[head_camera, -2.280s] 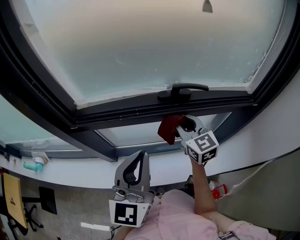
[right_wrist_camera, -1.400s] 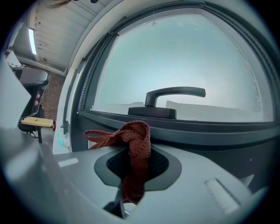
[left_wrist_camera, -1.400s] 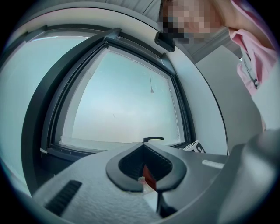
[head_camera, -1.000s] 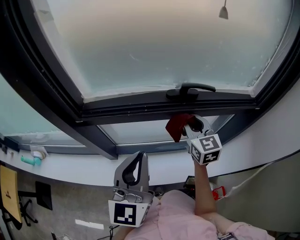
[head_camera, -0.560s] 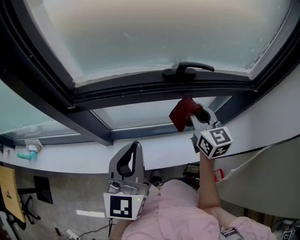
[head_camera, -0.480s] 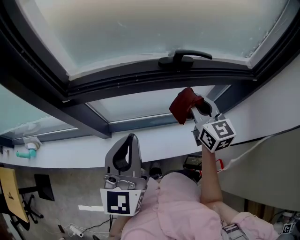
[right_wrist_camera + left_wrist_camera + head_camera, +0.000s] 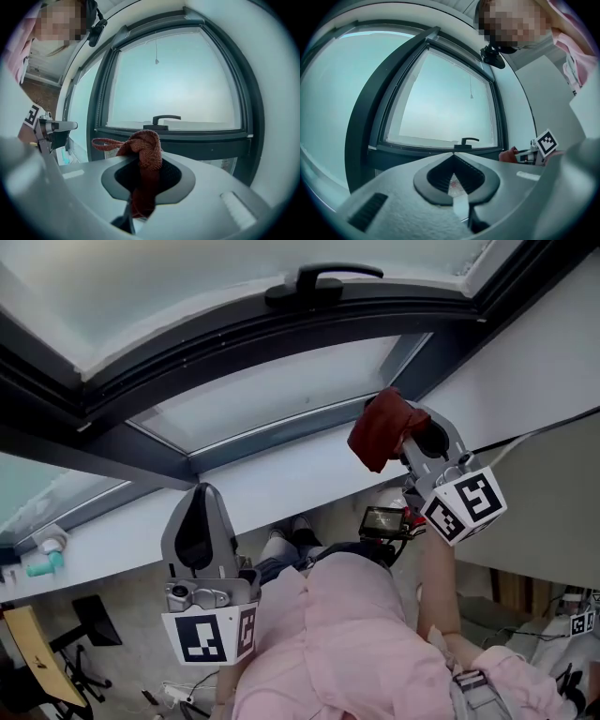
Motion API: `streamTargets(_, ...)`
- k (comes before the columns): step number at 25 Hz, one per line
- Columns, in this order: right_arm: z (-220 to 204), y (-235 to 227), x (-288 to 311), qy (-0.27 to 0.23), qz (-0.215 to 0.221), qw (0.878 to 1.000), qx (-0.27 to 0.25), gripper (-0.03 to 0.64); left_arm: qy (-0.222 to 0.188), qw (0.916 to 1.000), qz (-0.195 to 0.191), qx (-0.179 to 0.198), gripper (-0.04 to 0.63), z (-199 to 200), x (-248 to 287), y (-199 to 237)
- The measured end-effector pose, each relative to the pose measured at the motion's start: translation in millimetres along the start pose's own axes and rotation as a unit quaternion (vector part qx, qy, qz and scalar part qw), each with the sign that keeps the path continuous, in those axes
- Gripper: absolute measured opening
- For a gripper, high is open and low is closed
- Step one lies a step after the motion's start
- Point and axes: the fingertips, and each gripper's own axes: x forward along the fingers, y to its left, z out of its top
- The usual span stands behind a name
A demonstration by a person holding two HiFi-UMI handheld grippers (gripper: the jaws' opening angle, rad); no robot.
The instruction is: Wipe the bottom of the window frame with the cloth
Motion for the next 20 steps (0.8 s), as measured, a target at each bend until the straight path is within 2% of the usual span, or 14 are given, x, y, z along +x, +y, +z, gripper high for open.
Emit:
streamTargets(5,1.7,7.8,-28.2,0.012,-0.052,0.999,0.009,0.06,0.009,0.9998,-0.016,-0.006,-0.006,4.7,-11.4,16.3)
streamTargets(12,7.1,25.6,-50.5,0.014,-0.101,0.995,0.0,0.06,0.002,0.9984,-0.056,-0.009,-0.006,14.0,-13.3,26.0)
streamTargets(20,-1.9,31.4,-75.9,0.016,-0.136,0.991,0.011,0.06,0.018,0.9972,-0.071,-0.016,-0.006,2.5,-26.3,25.7)
